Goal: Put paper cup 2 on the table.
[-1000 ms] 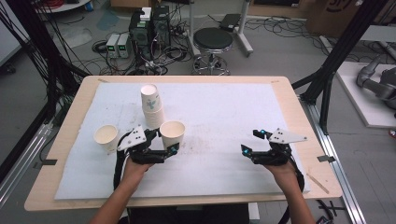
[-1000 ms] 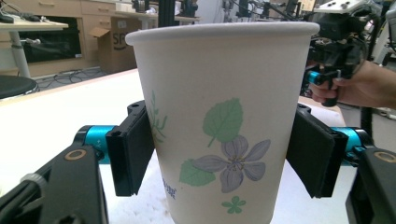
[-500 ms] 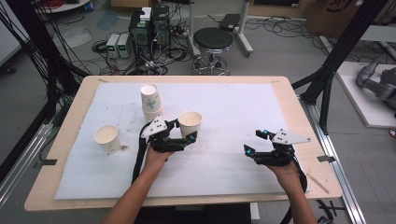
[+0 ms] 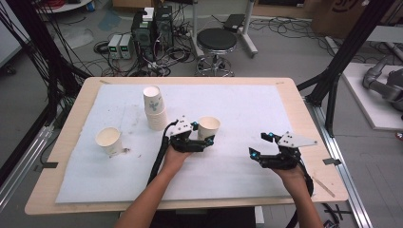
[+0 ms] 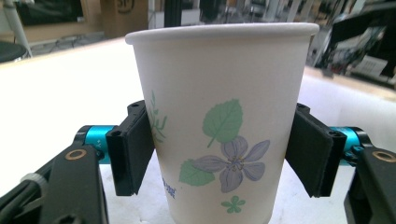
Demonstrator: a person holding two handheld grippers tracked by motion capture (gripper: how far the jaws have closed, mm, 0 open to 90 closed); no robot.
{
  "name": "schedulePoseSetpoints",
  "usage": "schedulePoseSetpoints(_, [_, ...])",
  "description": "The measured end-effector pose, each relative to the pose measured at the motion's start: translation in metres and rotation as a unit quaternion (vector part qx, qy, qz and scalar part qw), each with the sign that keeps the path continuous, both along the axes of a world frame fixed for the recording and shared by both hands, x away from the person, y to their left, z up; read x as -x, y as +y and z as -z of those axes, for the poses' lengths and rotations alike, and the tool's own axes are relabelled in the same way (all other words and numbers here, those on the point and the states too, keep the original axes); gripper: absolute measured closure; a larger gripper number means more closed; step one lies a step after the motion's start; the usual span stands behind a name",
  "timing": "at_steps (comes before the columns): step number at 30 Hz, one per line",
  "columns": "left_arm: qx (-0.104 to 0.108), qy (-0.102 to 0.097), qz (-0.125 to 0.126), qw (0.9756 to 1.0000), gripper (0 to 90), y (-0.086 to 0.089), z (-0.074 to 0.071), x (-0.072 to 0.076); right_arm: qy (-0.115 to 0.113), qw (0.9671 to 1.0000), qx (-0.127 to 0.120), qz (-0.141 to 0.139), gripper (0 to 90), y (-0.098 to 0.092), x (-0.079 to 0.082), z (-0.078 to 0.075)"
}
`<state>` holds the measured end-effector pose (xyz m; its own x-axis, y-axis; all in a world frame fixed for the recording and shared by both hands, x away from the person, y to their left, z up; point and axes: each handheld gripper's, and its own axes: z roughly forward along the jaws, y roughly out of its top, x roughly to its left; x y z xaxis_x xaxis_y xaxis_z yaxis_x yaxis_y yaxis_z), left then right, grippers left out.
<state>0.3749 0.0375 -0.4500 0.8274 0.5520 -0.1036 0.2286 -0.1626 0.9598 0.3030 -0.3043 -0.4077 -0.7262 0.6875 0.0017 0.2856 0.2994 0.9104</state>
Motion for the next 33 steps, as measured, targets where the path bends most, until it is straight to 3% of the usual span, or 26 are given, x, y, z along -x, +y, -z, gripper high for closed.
schedulePoseSetpoints(3, [-0.026, 0.006, -0.005, 0.9996, 30.0, -0.005, 0.002, -0.001, -0.002, 1.0000, 0.000, -0.002, 22.8, 0.000, 0.000, 0.000])
schedulePoseSetpoints(8, [-0.035, 0.014, -0.017, 0.9992, 30.3, -0.006, 0.002, -0.001, -0.001, 1.0000, 0.000, -0.003, 22.9, 0.001, 0.000, -0.001])
schedulePoseSetpoints(14, [-0.077, 0.034, -0.035, 0.9958, 30.8, -0.008, 0.002, 0.000, -0.002, 1.0000, 0.000, -0.005, 23.0, 0.002, -0.001, -0.002])
schedulePoseSetpoints(18, [-0.089, 0.038, -0.036, 0.9947, 31.2, -0.007, -0.001, 0.001, 0.000, 1.0000, 0.000, -0.004, 23.0, 0.002, -0.001, -0.002])
schedulePoseSetpoints(26, [-0.147, 0.026, -0.032, 0.9883, 31.6, -0.004, -0.007, 0.013, 0.002, 1.0000, 0.000, -0.001, 22.9, -0.001, 0.002, -0.001])
schedulePoseSetpoints(28, [-0.151, 0.021, -0.032, 0.9877, 31.6, -0.002, -0.006, 0.016, 0.001, 1.0000, 0.001, -0.001, 23.0, -0.001, 0.002, -0.001])
schedulePoseSetpoints(33, [-0.142, 0.025, -0.033, 0.9890, 31.6, 0.004, -0.001, 0.020, 0.004, 1.0000, 0.000, -0.002, 23.0, 0.000, 0.002, -0.001])
